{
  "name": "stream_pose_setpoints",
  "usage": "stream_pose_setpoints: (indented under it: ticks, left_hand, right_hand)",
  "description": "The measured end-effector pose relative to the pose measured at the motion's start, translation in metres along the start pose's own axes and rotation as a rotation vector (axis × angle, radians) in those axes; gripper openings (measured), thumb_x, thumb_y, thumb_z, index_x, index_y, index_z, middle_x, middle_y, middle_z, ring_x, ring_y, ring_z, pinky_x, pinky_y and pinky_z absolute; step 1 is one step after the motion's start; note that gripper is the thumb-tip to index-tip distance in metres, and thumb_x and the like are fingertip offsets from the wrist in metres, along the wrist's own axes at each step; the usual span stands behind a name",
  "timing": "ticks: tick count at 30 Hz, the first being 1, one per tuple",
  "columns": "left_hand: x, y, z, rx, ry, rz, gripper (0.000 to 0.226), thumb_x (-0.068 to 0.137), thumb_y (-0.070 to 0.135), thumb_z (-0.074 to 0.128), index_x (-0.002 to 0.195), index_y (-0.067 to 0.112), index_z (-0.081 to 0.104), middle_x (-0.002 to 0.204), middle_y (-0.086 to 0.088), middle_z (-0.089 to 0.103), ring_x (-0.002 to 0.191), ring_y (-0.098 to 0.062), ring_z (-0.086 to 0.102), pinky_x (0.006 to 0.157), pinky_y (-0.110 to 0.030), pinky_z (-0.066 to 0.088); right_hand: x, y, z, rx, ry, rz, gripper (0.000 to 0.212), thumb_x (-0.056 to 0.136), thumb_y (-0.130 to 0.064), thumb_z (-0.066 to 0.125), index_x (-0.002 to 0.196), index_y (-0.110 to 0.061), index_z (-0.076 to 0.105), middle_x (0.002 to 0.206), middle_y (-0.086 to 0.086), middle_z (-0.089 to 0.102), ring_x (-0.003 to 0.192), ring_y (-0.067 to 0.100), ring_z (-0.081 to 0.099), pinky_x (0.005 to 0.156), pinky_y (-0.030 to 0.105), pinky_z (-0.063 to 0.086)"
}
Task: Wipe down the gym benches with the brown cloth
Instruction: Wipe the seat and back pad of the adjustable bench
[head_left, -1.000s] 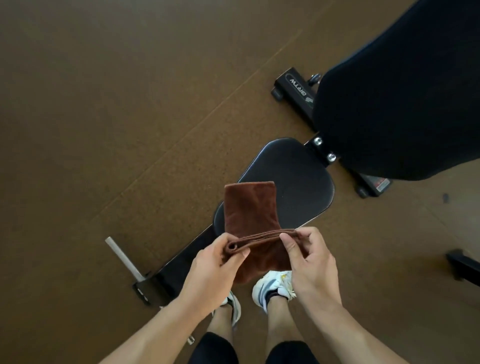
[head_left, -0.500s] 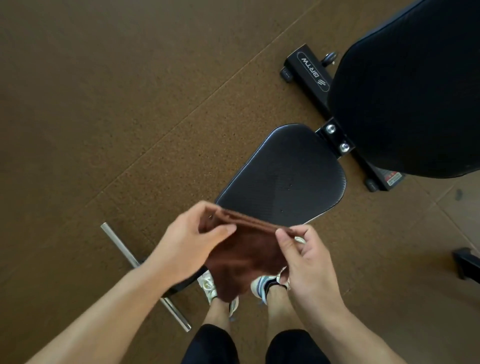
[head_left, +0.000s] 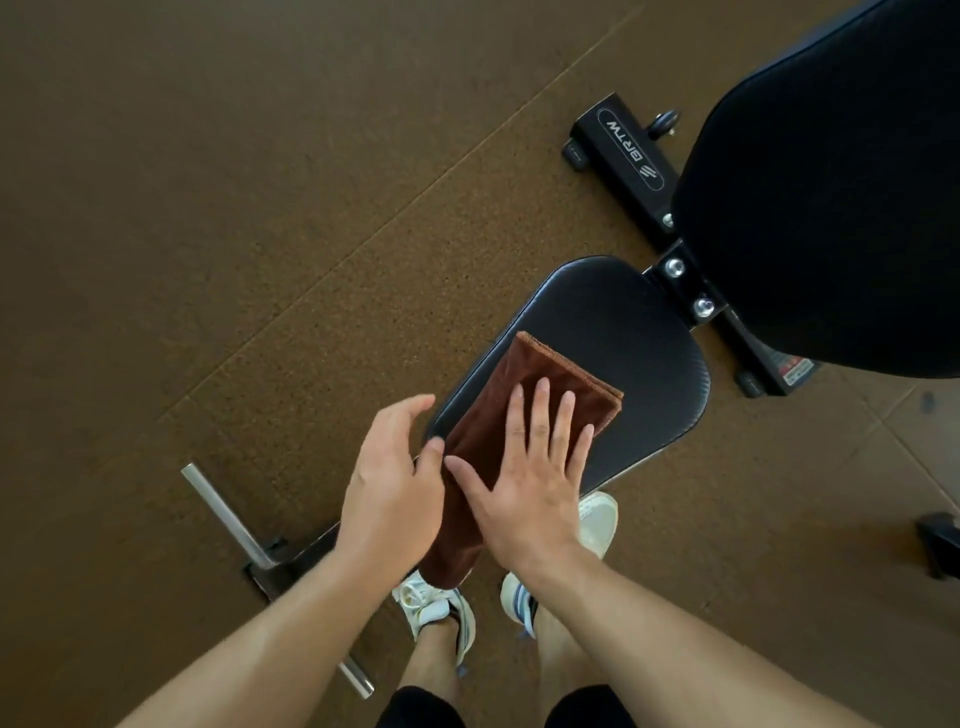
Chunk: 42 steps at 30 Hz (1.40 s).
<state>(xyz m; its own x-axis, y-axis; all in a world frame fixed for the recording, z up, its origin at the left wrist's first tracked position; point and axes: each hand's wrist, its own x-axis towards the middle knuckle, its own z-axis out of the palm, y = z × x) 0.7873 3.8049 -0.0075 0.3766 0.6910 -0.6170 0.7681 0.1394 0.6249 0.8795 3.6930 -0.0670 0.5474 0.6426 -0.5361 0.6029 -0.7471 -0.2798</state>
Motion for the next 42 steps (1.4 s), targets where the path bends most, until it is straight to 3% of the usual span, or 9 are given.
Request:
stream_pose_setpoints:
  ticks: [4,9,13,18,25,30,34,37,42]
  left_hand:
    - [-0.007,-0.021,0.015,0.066,-0.024,0.026,0.062,0.105,0.032,0.049,0.159,0.039,0.021,0.166,0.021,0.014,0.152,0.001,0.010,0.125,-0.038,0.019]
    - [0.001,-0.024,0.034,0.185,-0.070,0.035,0.087,0.099,0.050,0.053,0.161,0.036,-0.007,0.167,0.020,-0.016,0.154,-0.002,-0.014,0.127,-0.038,0.003]
    - [0.016,-0.012,0.043,0.315,-0.060,0.138,0.101,0.094,0.053,0.061,0.160,0.034,-0.012,0.168,0.010,-0.020,0.155,-0.010,-0.017,0.125,-0.035,-0.003]
    - [0.026,-0.007,0.041,0.439,-0.020,0.182,0.100,0.096,0.046,0.063,0.161,0.031,-0.010,0.170,0.005,-0.015,0.156,-0.014,-0.015,0.129,-0.040,-0.001]
    - [0.004,-0.032,0.021,0.050,0.022,-0.038,0.067,0.106,0.020,0.040,0.162,0.037,0.007,0.170,0.018,0.004,0.153,0.003,-0.001,0.127,-0.033,0.005]
    - [0.007,-0.027,0.007,-0.007,-0.002,-0.077,0.061,0.108,0.026,0.040,0.162,0.037,0.012,0.169,0.019,0.011,0.153,0.003,0.008,0.126,-0.032,0.011]
    - [0.018,-0.012,0.003,-0.070,0.032,-0.128,0.061,0.108,0.032,0.041,0.162,0.035,0.013,0.168,0.016,0.015,0.154,-0.004,0.015,0.127,-0.037,0.017]
    - [0.021,-0.006,-0.002,-0.105,0.106,-0.164,0.058,0.108,0.036,0.040,0.161,0.038,0.016,0.167,0.013,0.021,0.153,-0.009,0.021,0.125,-0.041,0.023]
    - [0.009,-0.003,-0.018,-0.102,0.162,-0.146,0.054,0.108,0.036,0.039,0.160,0.035,0.024,0.165,0.009,0.028,0.151,-0.009,0.025,0.124,-0.041,0.025]
  right_hand:
    - [0.043,0.002,-0.003,-0.118,0.149,-0.145,0.090,0.099,-0.079,0.019,0.169,-0.024,0.006,0.177,0.004,-0.007,0.161,0.029,-0.017,0.129,0.058,-0.009]
    - [0.106,0.011,-0.031,-0.199,0.195,-0.289,0.067,0.106,-0.064,0.021,0.163,-0.031,0.033,0.176,0.002,0.015,0.163,0.028,-0.001,0.130,0.058,-0.002]
    - [0.146,0.036,-0.058,-0.102,0.336,-0.269,0.053,0.111,-0.048,0.032,0.153,-0.024,0.053,0.168,-0.001,0.038,0.162,0.022,0.018,0.132,0.049,0.004]
    - [0.130,0.072,-0.065,0.048,0.431,0.001,0.052,0.113,-0.041,0.034,0.159,-0.018,0.042,0.171,0.002,0.031,0.162,0.019,0.014,0.133,0.044,0.007]
    - [0.024,0.011,-0.013,0.010,0.147,-0.044,0.103,0.088,-0.088,0.034,0.166,-0.022,0.018,0.177,0.010,-0.001,0.161,0.027,-0.018,0.130,0.051,-0.010]
    - [0.060,0.040,-0.019,-0.026,0.170,-0.494,0.080,0.093,-0.069,0.050,0.156,-0.021,0.044,0.170,0.004,0.033,0.162,0.029,0.014,0.129,0.061,0.014]
    - [0.140,0.042,-0.072,-0.042,0.216,-0.214,0.076,0.094,-0.069,0.045,0.149,-0.017,0.053,0.165,0.004,0.042,0.160,0.029,0.022,0.131,0.056,0.010]
    - [0.169,0.011,-0.103,-0.295,0.046,-0.102,0.069,0.090,-0.078,0.046,0.133,-0.027,0.064,0.144,0.003,0.060,0.149,0.028,0.037,0.130,0.052,0.007]
    - [0.101,-0.061,-0.060,-0.436,-0.300,-0.545,0.057,0.089,-0.077,0.047,0.112,-0.031,0.071,0.111,-0.003,0.074,0.124,0.024,0.061,0.121,0.048,0.023]
